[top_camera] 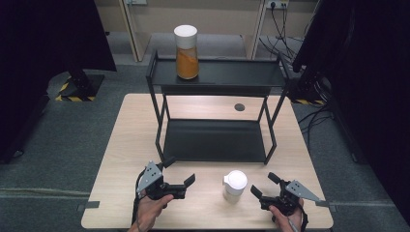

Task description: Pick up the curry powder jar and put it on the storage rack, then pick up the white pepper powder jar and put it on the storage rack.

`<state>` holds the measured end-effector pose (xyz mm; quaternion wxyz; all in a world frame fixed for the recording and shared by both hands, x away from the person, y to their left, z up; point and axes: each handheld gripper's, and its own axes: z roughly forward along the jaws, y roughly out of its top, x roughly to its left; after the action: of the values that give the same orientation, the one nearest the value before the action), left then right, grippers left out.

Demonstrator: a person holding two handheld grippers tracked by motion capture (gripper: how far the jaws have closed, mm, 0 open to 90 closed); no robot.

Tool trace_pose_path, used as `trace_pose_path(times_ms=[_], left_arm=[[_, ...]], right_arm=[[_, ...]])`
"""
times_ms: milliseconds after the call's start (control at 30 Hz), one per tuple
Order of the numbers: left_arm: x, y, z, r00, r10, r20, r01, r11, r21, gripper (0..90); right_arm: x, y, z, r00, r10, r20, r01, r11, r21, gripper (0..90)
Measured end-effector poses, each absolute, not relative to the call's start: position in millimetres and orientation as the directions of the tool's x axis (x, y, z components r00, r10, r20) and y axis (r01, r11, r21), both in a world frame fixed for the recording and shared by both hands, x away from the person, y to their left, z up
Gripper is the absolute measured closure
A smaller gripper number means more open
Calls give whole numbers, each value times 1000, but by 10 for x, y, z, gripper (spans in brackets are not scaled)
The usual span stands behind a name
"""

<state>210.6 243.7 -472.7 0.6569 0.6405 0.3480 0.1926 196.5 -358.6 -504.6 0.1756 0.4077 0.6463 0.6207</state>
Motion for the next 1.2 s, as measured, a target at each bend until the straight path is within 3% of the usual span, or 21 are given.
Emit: trace_pose_path(times_ms=[500, 1200], left_arm=[[1972, 2457, -5039, 692, 702, -168, 171, 68, 983, 17], [1952, 2441, -5096, 698, 699, -154, 169, 48, 984, 17]], right_arm=[[1957, -3584, -5044, -608, 744, 277, 307, -101, 946, 11], [1946, -3568, -5012, -624, 743, 242, 289, -69, 955, 11]])
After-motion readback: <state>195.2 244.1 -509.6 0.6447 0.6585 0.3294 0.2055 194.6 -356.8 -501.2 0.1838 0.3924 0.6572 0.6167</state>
